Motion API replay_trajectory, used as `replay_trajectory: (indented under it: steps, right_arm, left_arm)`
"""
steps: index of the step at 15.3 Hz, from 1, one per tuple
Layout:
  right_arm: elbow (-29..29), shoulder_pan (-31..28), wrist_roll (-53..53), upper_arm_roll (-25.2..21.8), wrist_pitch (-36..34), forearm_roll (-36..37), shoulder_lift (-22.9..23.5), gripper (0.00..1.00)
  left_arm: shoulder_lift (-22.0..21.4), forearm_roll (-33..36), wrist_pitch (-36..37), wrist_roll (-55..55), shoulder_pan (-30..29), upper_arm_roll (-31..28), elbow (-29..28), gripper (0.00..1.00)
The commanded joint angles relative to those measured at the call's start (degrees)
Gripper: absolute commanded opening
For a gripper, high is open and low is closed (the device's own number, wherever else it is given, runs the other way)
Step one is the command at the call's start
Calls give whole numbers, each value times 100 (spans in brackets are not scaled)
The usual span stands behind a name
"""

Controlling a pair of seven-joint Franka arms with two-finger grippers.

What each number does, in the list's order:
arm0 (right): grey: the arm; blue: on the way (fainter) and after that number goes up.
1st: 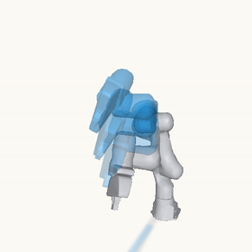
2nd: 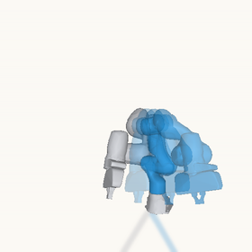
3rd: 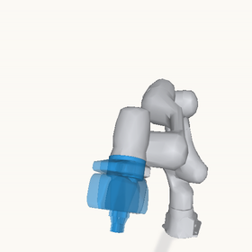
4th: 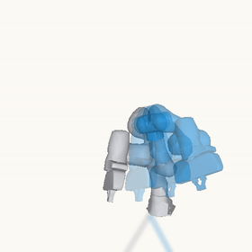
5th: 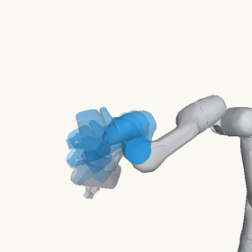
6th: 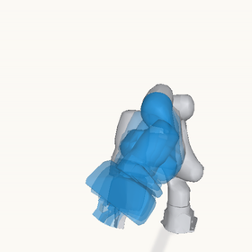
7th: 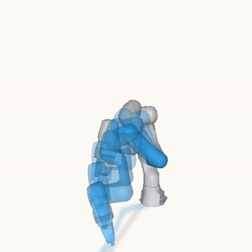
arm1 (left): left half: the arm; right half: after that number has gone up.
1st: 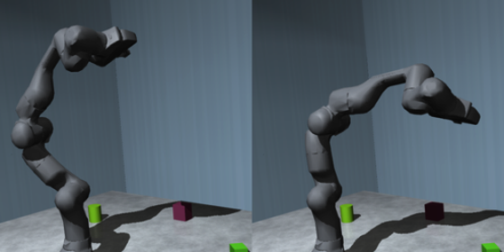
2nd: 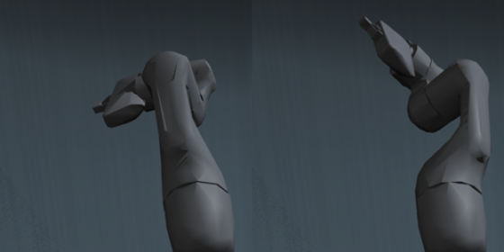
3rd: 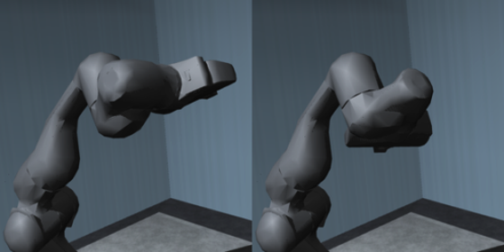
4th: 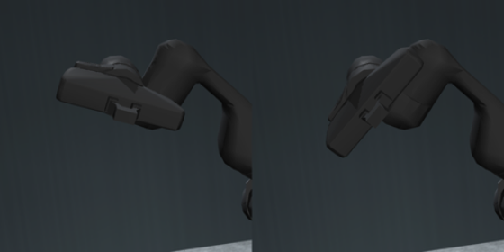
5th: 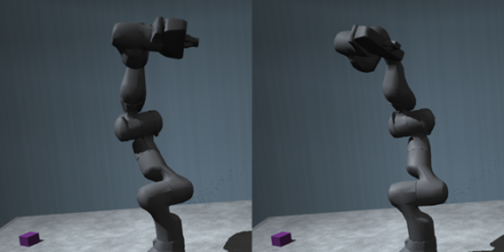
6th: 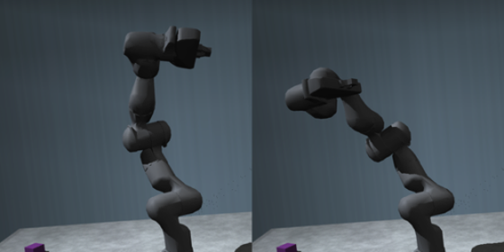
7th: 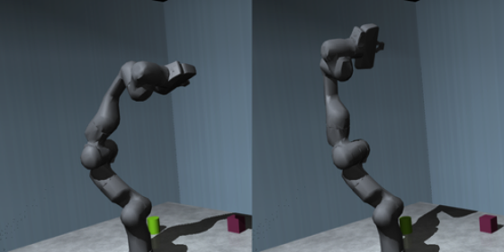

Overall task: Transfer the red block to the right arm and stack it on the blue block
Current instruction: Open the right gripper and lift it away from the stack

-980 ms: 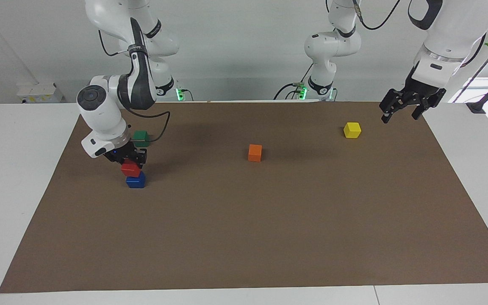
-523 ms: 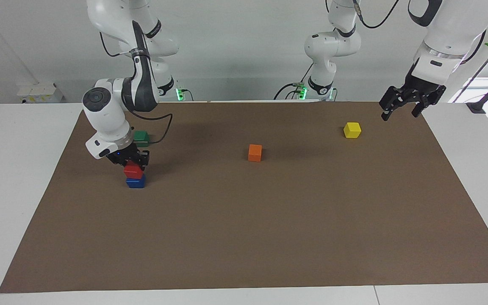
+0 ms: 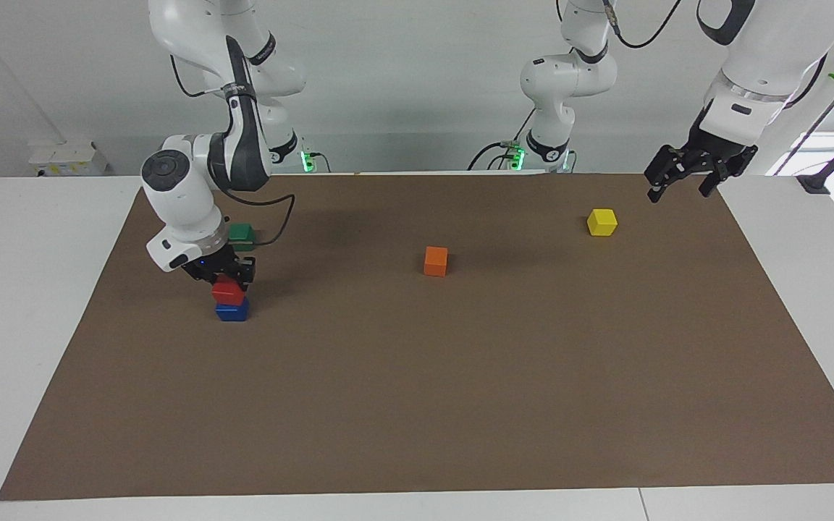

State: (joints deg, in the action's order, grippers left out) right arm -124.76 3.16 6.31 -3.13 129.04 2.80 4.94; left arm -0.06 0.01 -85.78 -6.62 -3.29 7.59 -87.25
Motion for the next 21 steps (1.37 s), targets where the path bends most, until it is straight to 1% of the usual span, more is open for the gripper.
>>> replay_trajectory:
  steps: [1,2,3,4,5,9,10,13,16,18,21]
  right_arm:
    - [-207,-88,177,50,270,151,-116,0]
    - [-207,-88,186,50,279,150,-116,0]
    - [-207,-88,187,50,279,150,-116,20]
    - [-207,-97,187,50,270,150,-107,71]
    - [-189,-97,187,50,270,142,-107,100]
    - [12,-88,99,50,87,142,-116,100]
    - [239,-79,12,50,-280,142,-151,100]
    - [1433,-88,-672,50,-1685,133,-239,100]
    - [2287,-88,-990,41,-2794,54,-301,100]
    - [2648,-79,-1271,41,-3357,54,-405,100]
    - [2729,-88,-1535,23,-3710,-51,-783,100]
  left_arm:
    - [-143,-89,245,65,-67,41,-99,100]
    - [-161,-89,306,56,-58,41,-117,100]
    - [-161,-89,324,65,-67,41,-134,100]
    - [-161,-89,351,56,-58,41,-135,100]
    - [-169,-89,394,47,-58,41,-126,100]
    - [-161,-89,457,38,-49,85,-99,100]
    - [-161,-89,465,56,-49,85,-108,100]
    - [-196,-89,448,91,-49,85,-161,100]
    - [-240,-89,456,47,-40,41,-214,100]
    - [-249,-89,457,47,-58,41,-214,100]
    - [-240,-89,456,47,-58,41,-214,100]
